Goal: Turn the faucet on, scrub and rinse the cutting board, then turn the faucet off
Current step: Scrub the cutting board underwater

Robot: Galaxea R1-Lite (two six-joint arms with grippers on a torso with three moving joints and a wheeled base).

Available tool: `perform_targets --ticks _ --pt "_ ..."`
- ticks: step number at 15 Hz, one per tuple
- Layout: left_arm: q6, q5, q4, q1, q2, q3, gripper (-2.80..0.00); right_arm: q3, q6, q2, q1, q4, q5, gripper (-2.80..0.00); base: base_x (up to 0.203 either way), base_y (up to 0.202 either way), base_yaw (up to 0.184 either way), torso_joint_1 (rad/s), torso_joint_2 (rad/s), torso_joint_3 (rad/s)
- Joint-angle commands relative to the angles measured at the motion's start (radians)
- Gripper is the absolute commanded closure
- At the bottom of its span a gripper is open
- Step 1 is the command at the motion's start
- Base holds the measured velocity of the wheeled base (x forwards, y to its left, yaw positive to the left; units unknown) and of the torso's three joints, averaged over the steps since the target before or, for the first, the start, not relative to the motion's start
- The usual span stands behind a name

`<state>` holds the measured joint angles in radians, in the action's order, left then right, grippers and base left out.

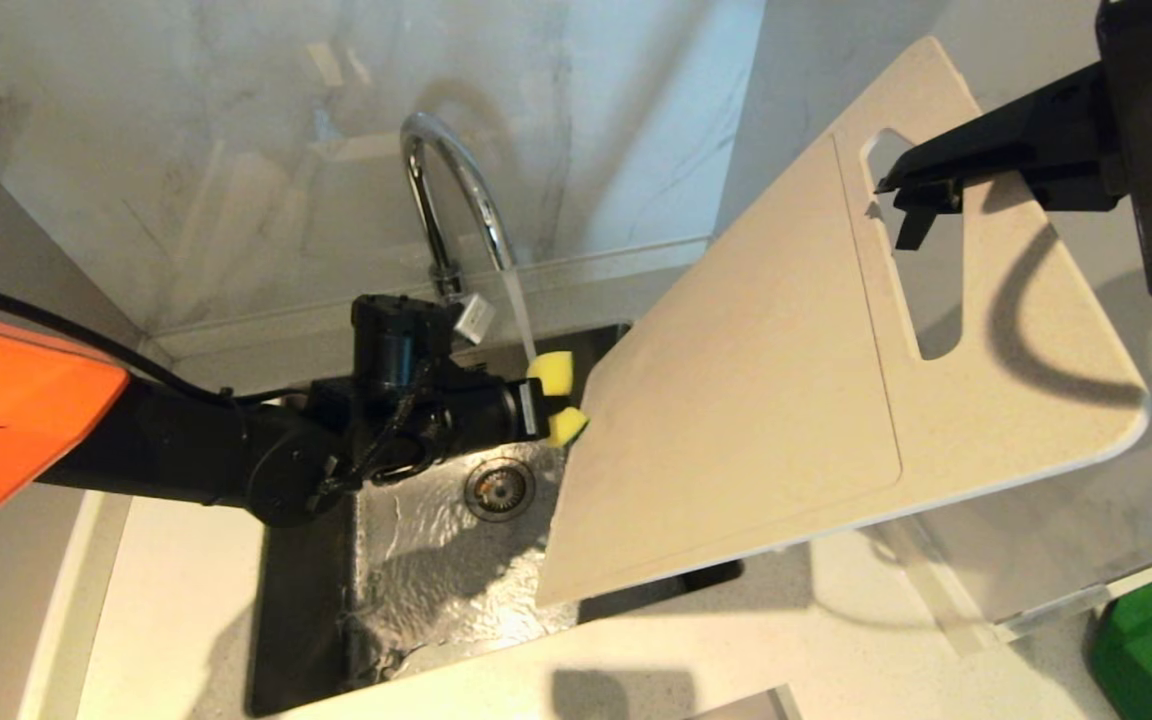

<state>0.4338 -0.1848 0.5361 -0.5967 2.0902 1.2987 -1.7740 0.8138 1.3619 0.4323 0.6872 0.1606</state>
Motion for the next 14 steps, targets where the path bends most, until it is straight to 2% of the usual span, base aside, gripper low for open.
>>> perform_targets --ticks 1,4,7,11,14 --pt "0.001 -0.009 0.039 0.041 -0.109 -0.168 0.0 0.001 0.005 -0.001 0.0 0.008 0.0 0.0 0.0 0.0 0.0 0.0 0.0 0.0" --pt "0.0 -0.02 0.107 0.082 -0.231 -0.376 0.0 0.011 0.039 -0.003 -0.001 0.009 -0.001 0.0 0.0 0.0 0.0 0.0 0.0 0.0" --pt "0.0 -0.025 0.1 0.096 -0.417 -0.488 0.0 0.034 0.051 0.022 -0.001 -0.001 0.0 0.0 0.0 0.0 0.0 0.0 0.0 0.0" --pt "-0.001 -0.024 -0.147 0.099 -0.661 -0.48 0.0 0.038 0.054 0.09 -0.001 -0.017 0.0 0.0 0.0 0.0 0.0 0.0 0.0 0.0" --pt "-0.001 -0.018 -0.193 0.101 -0.708 -0.475 0.0 0.038 0.054 0.147 -0.002 -0.056 0.0 0.0 0.0 0.0 0.0 0.0 0.0 0.0"
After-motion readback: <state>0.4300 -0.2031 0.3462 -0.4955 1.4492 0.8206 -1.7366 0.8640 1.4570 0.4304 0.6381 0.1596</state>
